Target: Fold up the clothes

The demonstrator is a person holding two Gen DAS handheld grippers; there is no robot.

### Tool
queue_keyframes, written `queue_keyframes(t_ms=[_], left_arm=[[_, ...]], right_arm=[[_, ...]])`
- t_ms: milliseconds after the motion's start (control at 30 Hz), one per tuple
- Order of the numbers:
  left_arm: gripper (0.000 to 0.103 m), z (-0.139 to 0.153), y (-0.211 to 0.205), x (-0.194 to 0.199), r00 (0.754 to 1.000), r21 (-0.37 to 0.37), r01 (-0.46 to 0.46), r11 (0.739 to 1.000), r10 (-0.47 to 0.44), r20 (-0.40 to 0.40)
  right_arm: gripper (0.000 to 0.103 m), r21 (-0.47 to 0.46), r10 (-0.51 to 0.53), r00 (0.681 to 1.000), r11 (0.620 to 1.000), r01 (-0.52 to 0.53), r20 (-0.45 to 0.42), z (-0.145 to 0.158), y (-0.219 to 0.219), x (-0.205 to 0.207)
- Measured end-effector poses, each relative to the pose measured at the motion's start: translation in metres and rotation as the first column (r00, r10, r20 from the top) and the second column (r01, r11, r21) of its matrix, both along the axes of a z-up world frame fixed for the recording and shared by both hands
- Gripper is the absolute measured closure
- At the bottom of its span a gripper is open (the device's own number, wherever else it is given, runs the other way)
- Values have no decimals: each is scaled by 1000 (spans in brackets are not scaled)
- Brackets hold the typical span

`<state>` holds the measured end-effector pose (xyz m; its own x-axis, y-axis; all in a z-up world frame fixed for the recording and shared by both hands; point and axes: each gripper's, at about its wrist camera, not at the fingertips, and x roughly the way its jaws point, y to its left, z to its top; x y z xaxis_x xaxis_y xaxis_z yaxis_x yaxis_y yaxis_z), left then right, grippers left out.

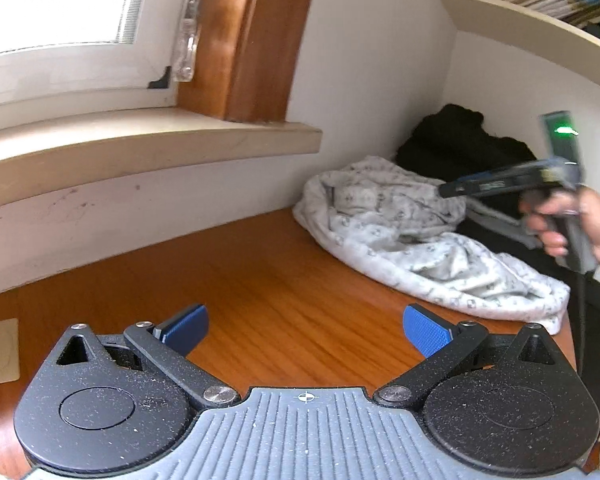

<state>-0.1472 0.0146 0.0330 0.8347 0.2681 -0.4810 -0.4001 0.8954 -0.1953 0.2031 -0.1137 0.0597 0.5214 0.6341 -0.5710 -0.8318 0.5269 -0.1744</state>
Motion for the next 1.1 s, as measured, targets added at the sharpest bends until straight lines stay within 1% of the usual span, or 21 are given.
queue_keyframes(t_ms=[67,100,133,167,233,267,300,333,400,433,500,567,667,800,833,900,933,1000,1033,1100], left_arm=[[0,0,0,-2,1000,3,2,1000,-2,-5],[0,0,0,-2,1000,7,4,1000,-4,-11],[0,0,-1,-2,1000,15,9,1000,-9,-11],[0,0,-2,-2,1000,22,11,1000,-11,-12],[0,0,-3,-2,1000,22,16,1000,-16,-11],[0,0,-2,-2,1000,18,16,1000,-15,-10],[0,-1,-2,-2,1000,14,15,1000,-15,-8],[0,-1,-1,-2,1000,14,11,1000,-11,-8],[0,-1,1,-2,1000,23,-8,1000,8,-15],[0,-1,2,-3,1000,26,-16,1000,17,-15],[0,1,5,-6,1000,20,-30,999,30,-6],[0,2,8,-7,999,13,-38,999,38,5],[0,4,10,-9,999,10,-47,999,46,17],[0,7,13,-11,998,6,-58,998,58,32],[0,8,14,-11,997,5,-61,998,61,36],[0,9,16,-12,997,3,-67,998,67,44],[0,9,16,-13,997,3,-68,998,68,47],[0,10,14,-11,997,19,-61,998,60,39],[0,10,12,-10,998,28,-58,998,57,35],[0,12,7,-8,998,43,-47,998,45,40]], right_arm=[[43,-49,-41,999,998,41,8,-10,20,11],[43,-58,-58,998,997,57,-8,-14,25,16],[44,-48,-67,997,997,66,-28,-16,26,20],[48,-34,-75,996,997,73,-47,-17,27,23],[87,5,-57,993,998,57,-102,-15,26,24],[89,24,-52,993,998,54,-110,-12,25,21],[96,41,-49,993,998,54,-112,-9,25,17],[100,59,-46,992,997,53,-114,-6,24,13],[101,141,2,990,990,18,-144,4,18,1],[101,167,34,988,986,-9,-148,8,16,-9],[101,208,101,984,976,-69,-146,17,13,-31],[101,233,166,973,964,-126,-160,19,9,-52],[101,246,254,950,947,-207,-181,13,1,-84],[101,243,364,904,919,-309,-226,-11,-12,-122],[101,240,383,894,913,-329,-231,-17,-16,-129],[101,224,396,887,911,-347,-236,-26,-25,-142],[99,227,393,889,912,-343,-236,-29,-30,-143],[93,239,377,897,916,-323,-230,-32,-43,-143],[87,244,364,904,919,-310,-223,-33,-50,-141],[77,257,335,922,925,-281,-196,-33,-66,-141]])
